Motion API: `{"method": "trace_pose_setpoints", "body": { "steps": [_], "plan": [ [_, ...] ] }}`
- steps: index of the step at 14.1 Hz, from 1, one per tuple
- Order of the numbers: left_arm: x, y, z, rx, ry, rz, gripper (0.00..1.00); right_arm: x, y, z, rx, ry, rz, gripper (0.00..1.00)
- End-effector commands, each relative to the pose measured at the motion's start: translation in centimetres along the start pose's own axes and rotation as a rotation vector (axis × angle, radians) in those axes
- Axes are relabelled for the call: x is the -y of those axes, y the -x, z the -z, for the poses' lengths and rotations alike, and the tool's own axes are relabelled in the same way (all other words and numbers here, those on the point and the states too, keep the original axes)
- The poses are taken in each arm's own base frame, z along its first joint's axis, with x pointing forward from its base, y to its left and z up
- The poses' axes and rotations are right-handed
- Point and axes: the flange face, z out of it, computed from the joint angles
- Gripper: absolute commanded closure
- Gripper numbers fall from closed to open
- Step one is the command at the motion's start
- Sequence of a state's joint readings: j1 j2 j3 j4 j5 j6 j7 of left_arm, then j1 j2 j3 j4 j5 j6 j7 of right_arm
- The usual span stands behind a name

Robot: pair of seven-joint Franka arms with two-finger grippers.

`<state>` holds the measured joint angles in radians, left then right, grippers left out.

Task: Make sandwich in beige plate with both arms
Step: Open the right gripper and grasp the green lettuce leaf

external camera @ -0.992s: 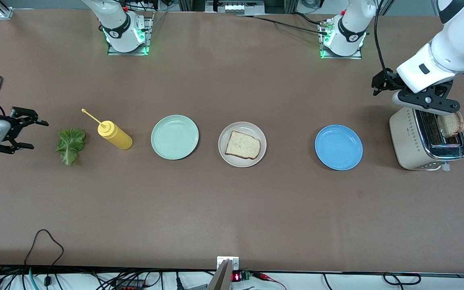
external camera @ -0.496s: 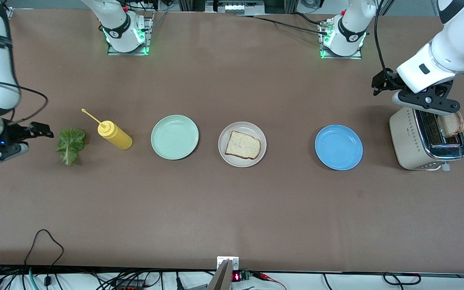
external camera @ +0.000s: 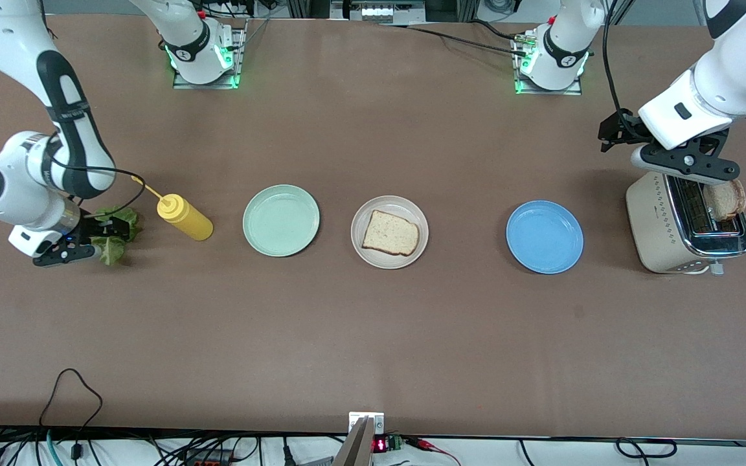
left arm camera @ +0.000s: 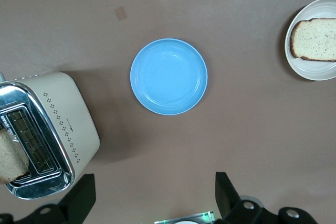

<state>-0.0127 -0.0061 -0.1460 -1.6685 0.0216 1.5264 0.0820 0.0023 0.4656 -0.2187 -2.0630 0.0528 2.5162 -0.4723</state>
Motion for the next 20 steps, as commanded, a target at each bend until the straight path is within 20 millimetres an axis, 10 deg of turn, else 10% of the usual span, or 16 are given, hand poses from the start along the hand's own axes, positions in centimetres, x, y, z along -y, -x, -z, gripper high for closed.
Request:
{"method": "trace_pose_setpoints", "body": {
  "steps": [1, 3, 10, 14, 20],
  "plan": [
    [0.2, 0.1, 0.4, 0.008, -0.016, 0.010, 0.00, -0.1, -0.4, -0.4, -0.024, 0.042, 0.036, 0.00],
    [0.3, 0.0, 0.4, 0.006, -0.015, 0.012, 0.00, -0.6, -0.6, -1.9, -0.064, 0.077, 0.063, 0.06],
    [0.2, 0.0, 0.4, 0.009, -0.015, 0.010, 0.00, -0.8, -0.8, -1.5, -0.078, 0.089, 0.132, 0.97],
    [0.2, 0.0, 0.4, 0.009, -0.015, 0.012, 0.00, -1.3, -1.6, 0.3, -0.077, 0.093, 0.250, 1.00],
    [0.0, 0.0, 0.4, 0.009, -0.016, 0.009, 0.00, 0.2, -6.0, 12.9, 0.031, -0.002, 0.580, 1.00]
  ]
}}
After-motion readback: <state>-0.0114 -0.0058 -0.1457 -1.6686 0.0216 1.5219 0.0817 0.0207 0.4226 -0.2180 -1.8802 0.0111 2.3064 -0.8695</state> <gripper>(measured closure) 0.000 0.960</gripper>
